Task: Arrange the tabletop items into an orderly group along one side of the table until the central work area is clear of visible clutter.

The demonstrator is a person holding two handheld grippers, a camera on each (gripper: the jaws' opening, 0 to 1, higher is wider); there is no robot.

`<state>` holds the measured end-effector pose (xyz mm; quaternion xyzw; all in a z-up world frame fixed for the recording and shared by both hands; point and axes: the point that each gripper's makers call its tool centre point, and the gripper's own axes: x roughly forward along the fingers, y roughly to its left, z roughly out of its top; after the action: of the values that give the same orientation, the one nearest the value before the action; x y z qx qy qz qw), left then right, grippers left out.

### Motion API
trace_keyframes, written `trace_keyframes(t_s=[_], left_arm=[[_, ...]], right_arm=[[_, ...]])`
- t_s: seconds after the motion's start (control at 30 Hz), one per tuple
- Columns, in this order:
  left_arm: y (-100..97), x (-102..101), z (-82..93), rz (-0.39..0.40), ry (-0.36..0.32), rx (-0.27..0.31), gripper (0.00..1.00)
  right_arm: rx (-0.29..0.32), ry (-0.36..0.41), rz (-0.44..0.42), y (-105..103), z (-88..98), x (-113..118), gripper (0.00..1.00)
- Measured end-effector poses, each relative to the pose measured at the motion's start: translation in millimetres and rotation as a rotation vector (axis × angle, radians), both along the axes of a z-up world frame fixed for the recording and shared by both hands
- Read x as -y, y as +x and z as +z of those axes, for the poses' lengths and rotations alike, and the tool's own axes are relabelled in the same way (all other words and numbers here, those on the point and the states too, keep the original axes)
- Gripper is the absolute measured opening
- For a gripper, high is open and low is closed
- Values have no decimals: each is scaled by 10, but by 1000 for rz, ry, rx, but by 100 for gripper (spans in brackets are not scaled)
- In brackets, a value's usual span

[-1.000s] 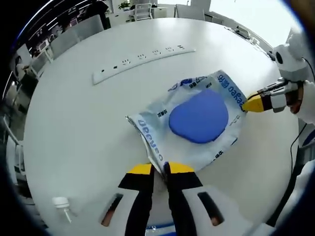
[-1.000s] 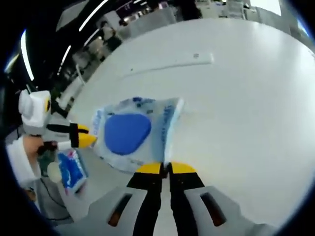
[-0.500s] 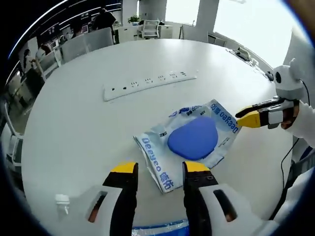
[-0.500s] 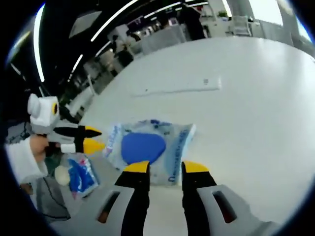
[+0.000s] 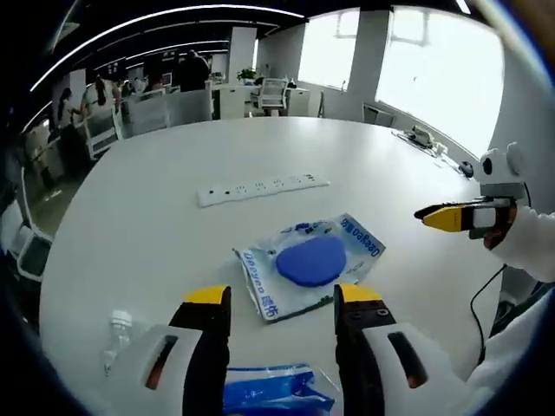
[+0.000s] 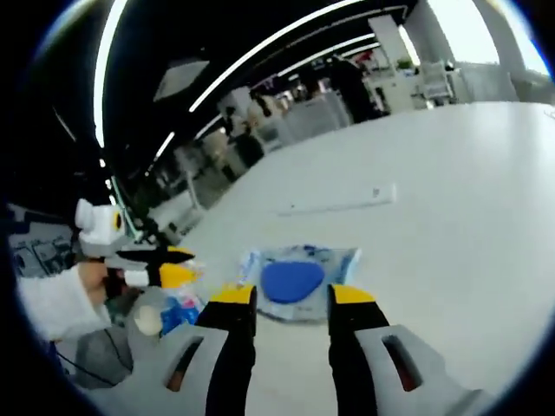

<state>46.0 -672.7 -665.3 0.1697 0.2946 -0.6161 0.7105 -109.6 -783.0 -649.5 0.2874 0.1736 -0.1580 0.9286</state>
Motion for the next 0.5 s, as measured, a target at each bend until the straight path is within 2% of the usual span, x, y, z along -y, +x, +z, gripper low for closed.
trace_keyframes(t_s=[0.13,0.17,0.33,0.5], left_arm=[[-42,-193,167,43,-46,6,48],[-34,-232,185,60,-54,9,48],[-9,-553,278,145,-68,19,47],[38,-741,338,185,-77,25,47]], right_arm=[[132,71,-77,-98,280,-26,30],[145,76,-86,-125,315,-34,30],[134,58,-73,-258,375,-146,29],[142,72,-79,-361,405,-214,28]])
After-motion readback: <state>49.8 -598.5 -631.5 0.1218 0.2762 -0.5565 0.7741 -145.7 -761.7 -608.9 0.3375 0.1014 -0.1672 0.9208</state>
